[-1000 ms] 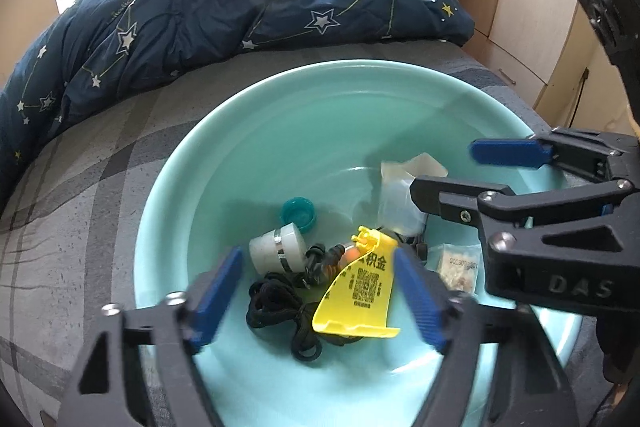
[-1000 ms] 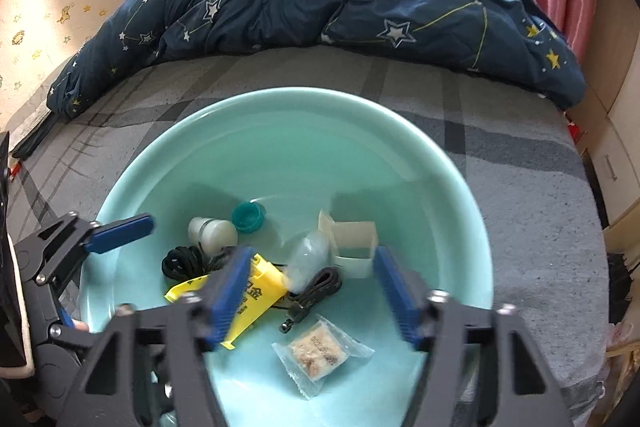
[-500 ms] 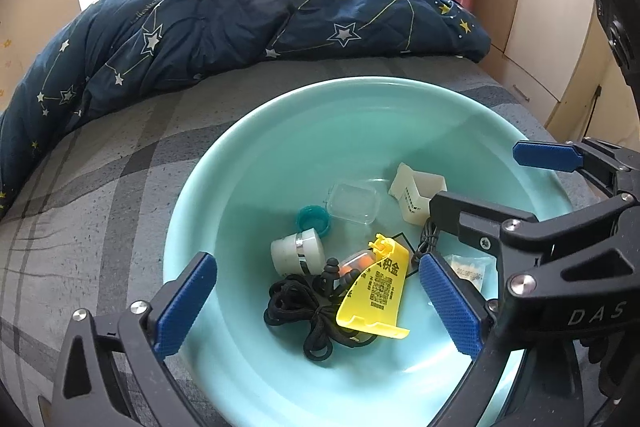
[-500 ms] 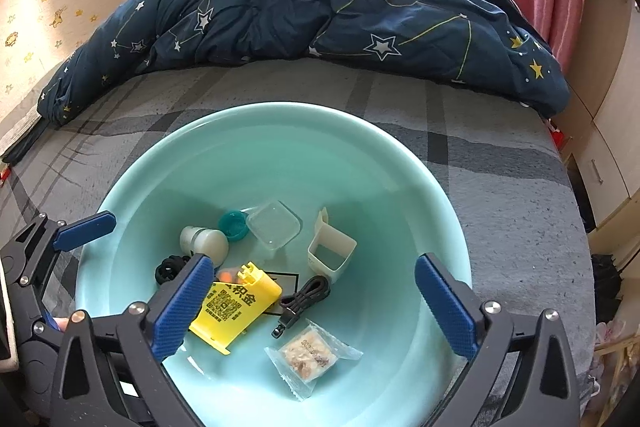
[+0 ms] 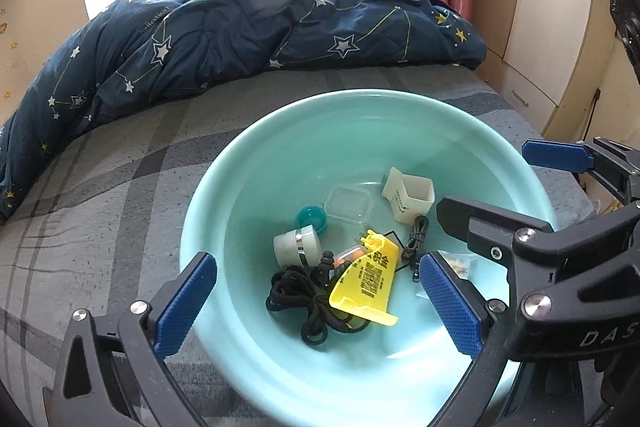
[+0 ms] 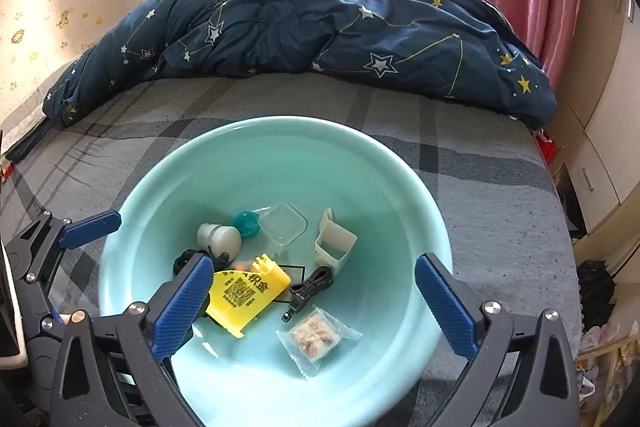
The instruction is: Organize objects
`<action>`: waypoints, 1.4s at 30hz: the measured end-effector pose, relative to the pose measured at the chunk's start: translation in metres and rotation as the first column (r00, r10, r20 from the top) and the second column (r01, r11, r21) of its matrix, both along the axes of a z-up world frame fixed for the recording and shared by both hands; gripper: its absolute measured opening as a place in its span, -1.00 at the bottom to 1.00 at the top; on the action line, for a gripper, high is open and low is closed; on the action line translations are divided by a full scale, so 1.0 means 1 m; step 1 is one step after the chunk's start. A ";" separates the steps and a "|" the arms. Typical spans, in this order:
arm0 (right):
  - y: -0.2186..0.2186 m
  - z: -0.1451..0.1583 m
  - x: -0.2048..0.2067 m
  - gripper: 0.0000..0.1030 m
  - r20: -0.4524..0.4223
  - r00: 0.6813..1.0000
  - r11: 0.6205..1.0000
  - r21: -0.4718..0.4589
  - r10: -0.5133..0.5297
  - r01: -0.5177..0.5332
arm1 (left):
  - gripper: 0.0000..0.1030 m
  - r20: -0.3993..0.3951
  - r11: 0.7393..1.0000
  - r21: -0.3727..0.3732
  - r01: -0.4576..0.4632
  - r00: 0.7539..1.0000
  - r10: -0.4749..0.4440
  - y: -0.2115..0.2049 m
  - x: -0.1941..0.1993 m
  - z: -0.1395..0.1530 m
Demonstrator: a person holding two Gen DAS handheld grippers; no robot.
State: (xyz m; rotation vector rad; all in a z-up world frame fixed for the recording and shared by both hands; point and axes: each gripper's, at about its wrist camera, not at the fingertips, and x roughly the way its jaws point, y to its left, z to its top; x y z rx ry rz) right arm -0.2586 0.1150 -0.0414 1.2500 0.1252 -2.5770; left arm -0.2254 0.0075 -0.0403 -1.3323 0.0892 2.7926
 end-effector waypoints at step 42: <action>0.024 0.049 0.139 1.00 -0.094 0.996 1.000 -0.017 -0.008 0.007 | 1.00 -0.134 1.000 -0.008 -0.027 0.991 0.026 0.028 0.128 0.048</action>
